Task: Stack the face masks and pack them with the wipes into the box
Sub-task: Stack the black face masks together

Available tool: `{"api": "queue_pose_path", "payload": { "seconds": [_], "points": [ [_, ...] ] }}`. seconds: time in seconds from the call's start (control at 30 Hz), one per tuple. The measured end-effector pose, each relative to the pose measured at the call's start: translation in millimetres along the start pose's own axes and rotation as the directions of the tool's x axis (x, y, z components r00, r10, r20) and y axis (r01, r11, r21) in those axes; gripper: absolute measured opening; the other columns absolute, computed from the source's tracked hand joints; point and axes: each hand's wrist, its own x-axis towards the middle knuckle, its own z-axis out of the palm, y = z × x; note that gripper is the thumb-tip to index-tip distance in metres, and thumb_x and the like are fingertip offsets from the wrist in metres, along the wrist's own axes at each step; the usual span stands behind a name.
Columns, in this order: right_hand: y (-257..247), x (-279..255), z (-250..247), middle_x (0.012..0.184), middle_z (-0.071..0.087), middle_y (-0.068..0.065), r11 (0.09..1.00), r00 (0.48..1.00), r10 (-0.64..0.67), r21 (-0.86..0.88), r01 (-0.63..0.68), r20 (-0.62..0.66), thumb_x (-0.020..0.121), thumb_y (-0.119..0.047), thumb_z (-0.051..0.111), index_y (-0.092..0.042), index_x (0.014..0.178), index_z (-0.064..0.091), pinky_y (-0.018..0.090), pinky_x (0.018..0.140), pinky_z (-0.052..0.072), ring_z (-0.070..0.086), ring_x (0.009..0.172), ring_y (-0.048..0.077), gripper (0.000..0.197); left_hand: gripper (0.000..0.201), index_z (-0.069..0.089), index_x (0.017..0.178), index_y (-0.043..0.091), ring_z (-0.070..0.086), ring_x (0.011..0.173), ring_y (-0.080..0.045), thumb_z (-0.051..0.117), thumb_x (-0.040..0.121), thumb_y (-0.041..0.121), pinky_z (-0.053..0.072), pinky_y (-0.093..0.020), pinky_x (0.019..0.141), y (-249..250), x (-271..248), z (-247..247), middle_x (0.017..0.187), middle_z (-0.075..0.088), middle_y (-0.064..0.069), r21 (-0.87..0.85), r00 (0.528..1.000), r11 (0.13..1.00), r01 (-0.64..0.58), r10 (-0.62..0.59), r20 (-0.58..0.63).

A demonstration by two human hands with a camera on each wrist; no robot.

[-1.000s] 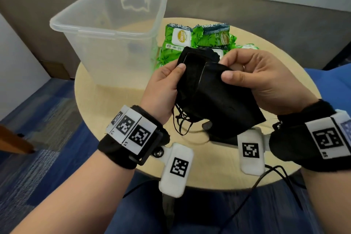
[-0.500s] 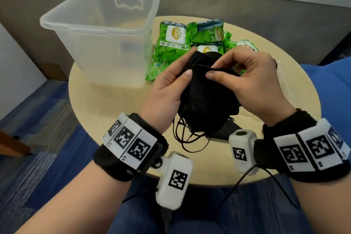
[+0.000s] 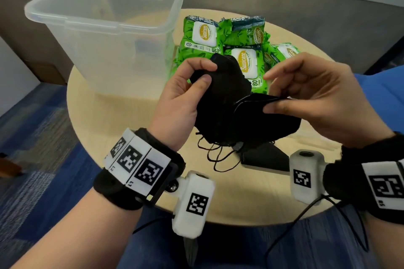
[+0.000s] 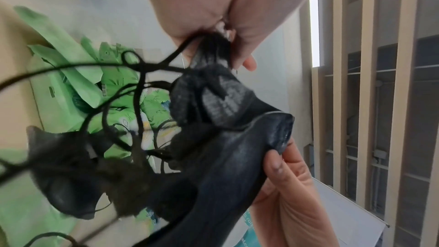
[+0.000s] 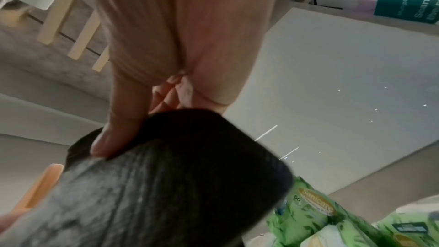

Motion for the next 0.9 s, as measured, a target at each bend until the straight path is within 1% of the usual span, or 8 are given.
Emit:
{"api": "queue_pose_path", "payload": {
  "seconds": [0.07, 0.17, 0.27, 0.33, 0.43, 0.5, 0.77, 0.9],
  "points": [
    [-3.3, 5.4, 0.8, 0.073, 0.067, -0.009, 0.999, 0.999, 0.038, 0.009, -0.038, 0.006, 0.053, -0.007, 0.084, -0.019, 0.083, 0.069, 0.015, 0.071, 0.052, 0.062, 0.071, 0.004, 0.035, 0.022, 0.051, 0.089, 0.020, 0.060, 0.063, -0.006, 0.043, 0.094, 0.000, 0.050, -0.017, 0.054, 0.8, 1.2, 0.7, 0.083, 0.059, -0.001, 0.005, 1.000, 1.000, -0.006, 0.006, 0.004],
    [-5.3, 14.6, 8.9, 0.070, 0.069, -0.011, 0.998, 0.998, 0.054, 0.037, -0.054, -0.012, 0.060, -0.002, 0.077, -0.012, 0.073, 0.067, 0.014, 0.069, 0.051, 0.064, 0.069, 0.003, 0.019, 0.023, 0.046, 0.092, 0.017, 0.060, 0.056, -0.006, 0.037, 0.095, -0.004, 0.049, -0.017, 0.050, 1.3, 1.2, 1.8, 0.077, 0.060, -0.002, -0.009, 0.999, 1.000, -0.004, 0.005, 0.036],
    [-0.8, 25.2, 19.0, 0.067, 0.067, -0.010, 0.992, 0.989, 0.109, 0.070, -0.102, -0.105, 0.065, -0.003, 0.071, -0.013, 0.072, 0.065, 0.015, 0.068, 0.051, 0.062, 0.066, 0.003, 0.014, 0.013, 0.044, 0.094, 0.017, 0.057, 0.053, -0.006, 0.043, 0.093, 0.004, 0.048, -0.017, 0.049, -0.5, 0.2, 2.4, 0.068, 0.063, 0.003, -0.021, 0.998, 1.000, 0.004, -0.002, 0.070],
    [3.1, 29.4, 25.3, 0.069, 0.065, -0.009, 0.995, 0.978, 0.100, -0.002, -0.103, -0.184, 0.067, -0.009, 0.071, -0.017, 0.073, 0.063, 0.018, 0.066, 0.050, 0.060, 0.067, 0.005, 0.013, 0.010, 0.045, 0.094, 0.019, 0.057, 0.055, -0.007, 0.044, 0.088, 0.010, 0.048, -0.019, 0.051, -2.2, -0.9, 2.0, 0.069, 0.063, 0.004, -0.025, 0.997, 1.000, 0.009, -0.007, 0.082],
    [9.2, 30.0, 30.6, 0.083, 0.058, -0.004, 0.979, 0.964, 0.040, -0.184, -0.091, -0.262, 0.069, -0.016, 0.073, -0.025, 0.072, 0.063, 0.023, 0.067, 0.045, 0.057, 0.079, 0.007, 0.014, 0.010, 0.045, 0.093, 0.019, 0.057, 0.056, -0.009, 0.044, 0.087, 0.011, 0.048, -0.021, 0.052, -4.0, -2.1, 1.4, 0.069, 0.063, 0.002, -0.037, 0.996, 0.999, 0.013, -0.009, 0.087],
    [11.6, 28.9, 31.9, 0.086, 0.057, -0.004, 0.977, 0.958, 0.020, -0.198, -0.080, -0.288, 0.069, -0.017, 0.073, -0.026, 0.072, 0.063, 0.022, 0.068, 0.045, 0.057, 0.083, 0.008, 0.014, 0.010, 0.044, 0.093, 0.019, 0.057, 0.056, -0.009, 0.043, 0.087, 0.011, 0.048, -0.021, 0.052, -4.7, -2.3, 1.3, 0.068, 0.063, 0.003, -0.043, 0.996, 0.999, 0.018, -0.014, 0.093],
    [18.4, 27.8, 32.0, 0.080, 0.059, -0.006, 0.954, 0.957, -0.025, -0.292, -0.063, -0.289, 0.070, -0.020, 0.073, -0.031, 0.074, 0.062, 0.028, 0.071, 0.049, 0.058, 0.077, 0.011, 0.016, 0.017, 0.050, 0.100, 0.018, 0.062, 0.064, -0.009, 0.045, 0.086, 0.010, 0.053, -0.022, 0.061, -9.6, 1.6, 1.1, 0.078, 0.068, 0.004, -0.034, 0.995, 0.999, 0.036, -0.032, 0.095],
    [23.5, 28.9, 32.1, 0.095, 0.056, -0.010, 0.961, 0.966, -0.028, -0.273, -0.044, -0.257, 0.071, -0.018, 0.073, -0.022, 0.074, 0.065, 0.034, 0.079, 0.052, 0.059, 0.089, 0.015, 0.011, 0.020, 0.056, 0.097, 0.020, 0.060, 0.076, -0.017, 0.044, 0.083, 0.015, 0.050, -0.027, 0.069, -8.6, 2.3, -2.3, 0.085, 0.069, 0.000, -0.039, 0.994, 0.993, 0.109, -0.108, 0.028]
  ]
}}
